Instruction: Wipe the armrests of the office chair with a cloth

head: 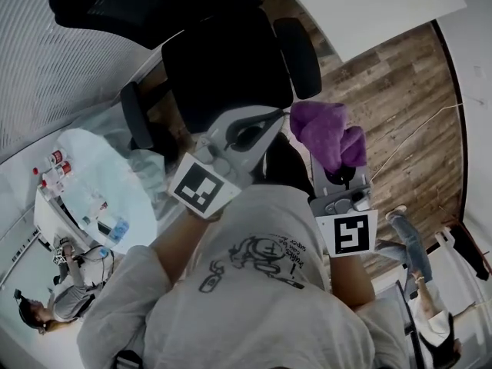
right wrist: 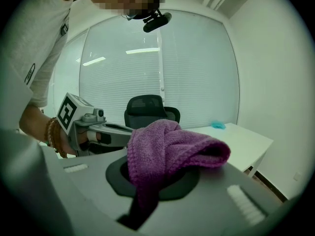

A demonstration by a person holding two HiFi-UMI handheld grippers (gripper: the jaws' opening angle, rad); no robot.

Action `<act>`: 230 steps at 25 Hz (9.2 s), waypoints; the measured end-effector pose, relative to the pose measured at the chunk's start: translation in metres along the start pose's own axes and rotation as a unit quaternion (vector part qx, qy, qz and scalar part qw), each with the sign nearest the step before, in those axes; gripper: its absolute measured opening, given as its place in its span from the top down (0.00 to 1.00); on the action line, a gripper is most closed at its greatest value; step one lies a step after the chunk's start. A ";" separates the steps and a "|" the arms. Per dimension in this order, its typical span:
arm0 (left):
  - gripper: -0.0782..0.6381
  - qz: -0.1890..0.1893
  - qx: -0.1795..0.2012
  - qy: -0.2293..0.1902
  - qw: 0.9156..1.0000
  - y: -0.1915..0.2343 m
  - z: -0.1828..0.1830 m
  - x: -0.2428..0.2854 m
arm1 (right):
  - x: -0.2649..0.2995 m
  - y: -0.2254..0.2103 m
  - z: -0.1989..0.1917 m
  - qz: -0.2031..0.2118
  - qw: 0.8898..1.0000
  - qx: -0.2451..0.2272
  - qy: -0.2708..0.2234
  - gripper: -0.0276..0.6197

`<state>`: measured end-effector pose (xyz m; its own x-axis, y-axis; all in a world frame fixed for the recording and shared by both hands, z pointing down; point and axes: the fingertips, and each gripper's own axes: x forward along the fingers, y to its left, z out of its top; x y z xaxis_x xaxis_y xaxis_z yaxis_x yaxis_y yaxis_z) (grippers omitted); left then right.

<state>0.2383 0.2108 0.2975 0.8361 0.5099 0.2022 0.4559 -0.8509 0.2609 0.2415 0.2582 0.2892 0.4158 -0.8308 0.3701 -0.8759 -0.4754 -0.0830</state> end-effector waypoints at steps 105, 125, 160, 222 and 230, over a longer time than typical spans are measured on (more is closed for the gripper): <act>0.89 0.029 -0.028 0.027 0.999 0.117 -0.180 0.078 | 0.146 -0.061 -0.256 0.062 0.971 -0.061 0.222 0.91; 0.89 0.034 -0.031 0.027 0.999 0.121 -0.182 0.082 | 0.170 -0.076 -0.246 0.072 0.968 -0.061 0.233 0.91; 0.89 0.038 -0.033 0.027 0.998 0.125 -0.179 0.075 | 0.249 -0.094 -0.213 0.062 0.966 -0.078 0.239 0.91; 0.89 0.053 0.066 -0.115 0.990 -0.019 0.158 -0.003 | -0.037 -0.058 0.137 -0.013 0.993 -0.071 -0.091 0.91; 0.89 0.119 0.056 -0.131 0.983 -0.017 0.152 -0.038 | -0.023 -0.017 0.138 0.062 0.990 -0.089 -0.093 0.91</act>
<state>0.2453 0.1873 0.1420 0.9664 0.2569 -0.0091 0.2560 -0.9583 0.1271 0.2802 0.2456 0.1545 0.3265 -0.9262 0.1884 -0.9451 -0.3224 0.0530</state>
